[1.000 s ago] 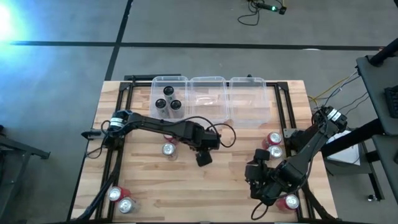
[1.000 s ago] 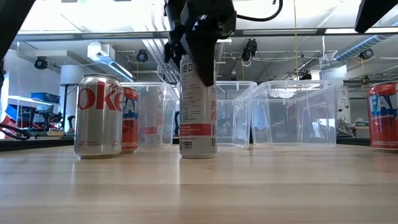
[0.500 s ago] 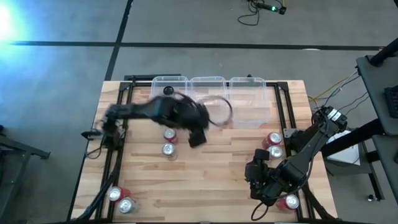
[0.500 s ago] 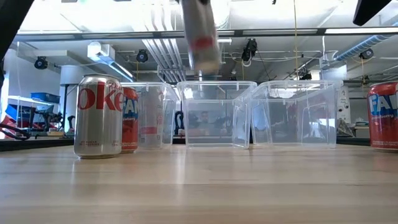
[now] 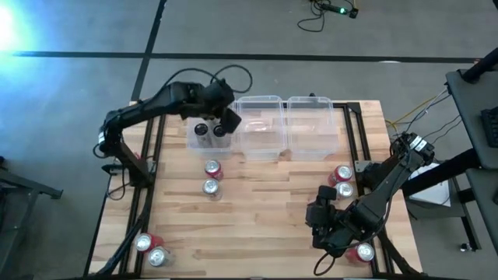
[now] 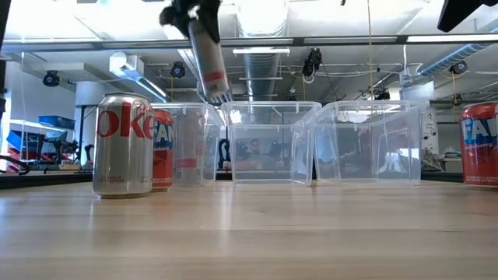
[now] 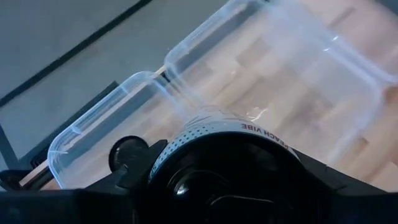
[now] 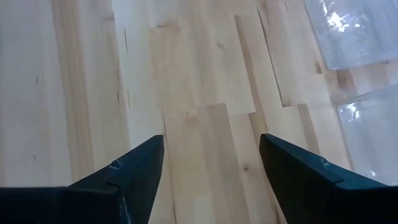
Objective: Sort soda cans
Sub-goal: Put the pink-white soda can into the left transparent bin
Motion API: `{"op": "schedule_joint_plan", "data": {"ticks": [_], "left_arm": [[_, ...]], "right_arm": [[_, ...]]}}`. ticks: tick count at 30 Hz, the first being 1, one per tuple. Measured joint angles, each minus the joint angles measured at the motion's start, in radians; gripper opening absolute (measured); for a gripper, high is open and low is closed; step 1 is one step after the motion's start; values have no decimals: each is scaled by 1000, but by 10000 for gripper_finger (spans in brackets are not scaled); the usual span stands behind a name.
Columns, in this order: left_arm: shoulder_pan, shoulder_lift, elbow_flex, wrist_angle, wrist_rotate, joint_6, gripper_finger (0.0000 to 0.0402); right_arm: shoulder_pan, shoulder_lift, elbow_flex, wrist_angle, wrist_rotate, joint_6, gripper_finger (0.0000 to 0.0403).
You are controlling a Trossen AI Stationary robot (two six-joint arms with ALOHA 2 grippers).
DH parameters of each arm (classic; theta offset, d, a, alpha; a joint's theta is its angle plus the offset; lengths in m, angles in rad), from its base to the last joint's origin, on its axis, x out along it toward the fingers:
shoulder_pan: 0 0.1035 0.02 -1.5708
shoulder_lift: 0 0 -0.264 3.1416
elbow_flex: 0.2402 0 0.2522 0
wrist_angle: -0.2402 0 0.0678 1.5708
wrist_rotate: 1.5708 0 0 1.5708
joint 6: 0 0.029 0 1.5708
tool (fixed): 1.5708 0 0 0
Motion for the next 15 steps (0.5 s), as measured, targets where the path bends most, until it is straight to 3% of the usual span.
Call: {"op": "schedule_joint_plan", "data": {"ticks": [8, 15], "left_arm": [[155, 46, -16, 19, 48, 59, 230], [182, 62, -16, 13, 57, 74, 230]], "right_arm": [[0, 0, 0, 11, -1, 4, 253], [0, 0, -8, 10, -3, 8, 264]]}}
